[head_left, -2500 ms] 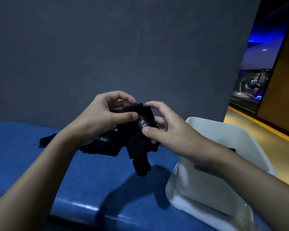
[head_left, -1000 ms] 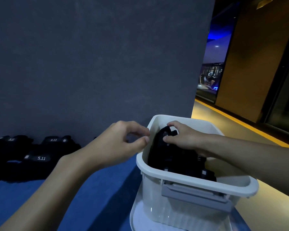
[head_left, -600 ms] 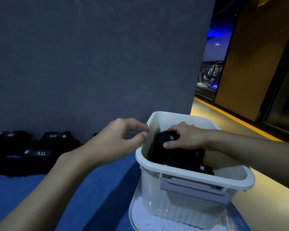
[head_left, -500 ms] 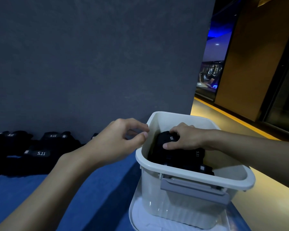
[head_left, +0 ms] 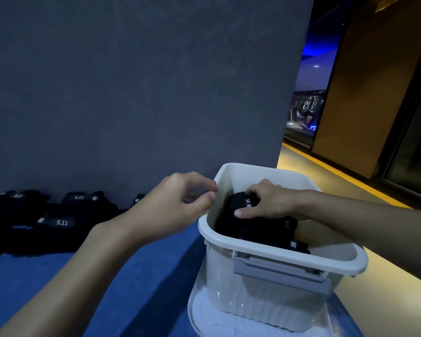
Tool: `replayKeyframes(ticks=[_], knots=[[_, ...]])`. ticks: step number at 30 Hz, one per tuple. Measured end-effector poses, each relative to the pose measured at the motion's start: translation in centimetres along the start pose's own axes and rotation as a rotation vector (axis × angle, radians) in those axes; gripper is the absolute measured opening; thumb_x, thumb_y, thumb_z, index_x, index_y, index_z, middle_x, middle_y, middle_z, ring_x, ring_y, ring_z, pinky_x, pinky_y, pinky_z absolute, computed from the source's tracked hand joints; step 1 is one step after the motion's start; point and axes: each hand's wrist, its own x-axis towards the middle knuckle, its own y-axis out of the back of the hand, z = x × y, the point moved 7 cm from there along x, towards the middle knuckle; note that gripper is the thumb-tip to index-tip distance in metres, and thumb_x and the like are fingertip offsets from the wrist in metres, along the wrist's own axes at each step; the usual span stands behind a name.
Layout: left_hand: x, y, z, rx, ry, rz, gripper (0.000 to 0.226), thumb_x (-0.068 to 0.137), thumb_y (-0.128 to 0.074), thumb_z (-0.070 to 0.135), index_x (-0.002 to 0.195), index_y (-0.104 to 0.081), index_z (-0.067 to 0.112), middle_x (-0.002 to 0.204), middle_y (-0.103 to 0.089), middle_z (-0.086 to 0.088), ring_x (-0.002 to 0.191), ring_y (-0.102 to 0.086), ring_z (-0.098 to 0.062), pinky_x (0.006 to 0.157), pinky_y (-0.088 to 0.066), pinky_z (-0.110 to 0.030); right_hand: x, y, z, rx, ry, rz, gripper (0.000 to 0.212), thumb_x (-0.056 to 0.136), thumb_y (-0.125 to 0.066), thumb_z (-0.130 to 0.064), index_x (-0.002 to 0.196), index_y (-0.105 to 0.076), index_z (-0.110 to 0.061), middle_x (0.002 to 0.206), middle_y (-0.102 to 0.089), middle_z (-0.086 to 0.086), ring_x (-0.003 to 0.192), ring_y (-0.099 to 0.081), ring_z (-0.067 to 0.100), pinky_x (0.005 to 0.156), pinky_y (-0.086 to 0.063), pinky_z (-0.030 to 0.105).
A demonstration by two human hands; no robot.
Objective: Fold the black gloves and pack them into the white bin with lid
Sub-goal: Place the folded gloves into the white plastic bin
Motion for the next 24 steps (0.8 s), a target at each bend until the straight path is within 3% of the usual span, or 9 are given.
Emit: replayKeyframes(ticks=[6,8,11,13,16,20,24], knots=[[-0.4,0.8,0.5,-0.008,-0.039,0.042,0.016,0.097,-0.06,0.026,0.098,-0.075,0.02,0.11,-0.068,0.012,0.099,-0.069,-0.007,0.091,-0.057,-0.041,-1.8,2.3,-1.2,0.116,0.073,0.119,0.082,0.072,-0.075,-0.061,0.139,-0.046,-0.026,0.144,-0.037,0.001,0.13,-0.04,0.023,0.108,-0.04,0.04],[-0.9,1.8,0.3,0.014,-0.026,0.066,0.015,0.094,-0.06,0.031,0.095,-0.074,0.025,0.105,-0.071,0.012,0.096,-0.069,-0.006,0.091,-0.057,-0.043,-2.4,3.2,-2.2,0.17,0.112,0.177,0.076,0.072,-0.077,-0.057,0.135,-0.051,-0.024,0.141,-0.043,0.001,0.125,-0.045,0.02,0.101,-0.044,0.036],[-2.2,3.8,-0.4,0.08,0.018,0.115,0.012,0.096,-0.061,0.027,0.096,-0.072,0.03,0.101,-0.073,0.014,0.096,-0.068,0.001,0.093,-0.055,-0.03,-3.6,4.2,-4.9,0.287,0.209,0.261,0.057,0.076,-0.079,-0.046,0.123,-0.059,-0.021,0.128,-0.053,0.001,0.108,-0.053,0.014,0.077,-0.045,0.023],[-3.3,5.4,-0.9,0.129,0.048,0.151,0.01,0.095,-0.062,0.028,0.094,-0.071,0.033,0.096,-0.073,0.015,0.093,-0.068,0.003,0.089,-0.055,-0.026,-4.2,4.6,-7.3,0.31,0.277,0.295,0.048,0.077,-0.079,-0.043,0.115,-0.063,-0.019,0.118,-0.058,0.001,0.101,-0.055,0.012,0.077,-0.043,0.023],[-5.4,8.0,-2.2,0.202,0.11,0.196,0.007,0.093,-0.065,0.032,0.091,-0.071,0.034,0.087,-0.073,0.018,0.086,-0.067,0.004,0.083,-0.055,-0.026,-4.7,4.2,-12.1,0.319,0.37,0.28,0.041,0.078,-0.079,-0.042,0.109,-0.066,-0.018,0.106,-0.063,0.001,0.092,-0.057,0.01,0.082,-0.044,0.023],[-8.1,11.2,-4.1,0.253,0.178,0.265,0.005,0.09,-0.068,0.028,0.089,-0.073,0.027,0.084,-0.075,0.009,0.083,-0.07,-0.003,0.079,-0.057,-0.029,-5.1,2.4,-19.2,0.377,0.481,0.207,0.031,0.08,-0.078,-0.036,0.1,-0.068,-0.014,0.091,-0.065,-0.001,0.084,-0.06,0.011,0.075,-0.048,0.023],[-10.7,14.3,-6.6,0.294,0.249,0.346,0.004,0.088,-0.07,0.02,0.087,-0.074,0.022,0.08,-0.075,0.008,0.078,-0.07,-0.002,0.071,-0.053,-0.019,-4.8,-0.7,-25.3,0.422,0.509,0.14,0.02,0.084,-0.073,-0.029,0.095,-0.069,-0.013,0.082,-0.064,-0.003,0.078,-0.059,0.013,0.071,-0.05,0.027]])
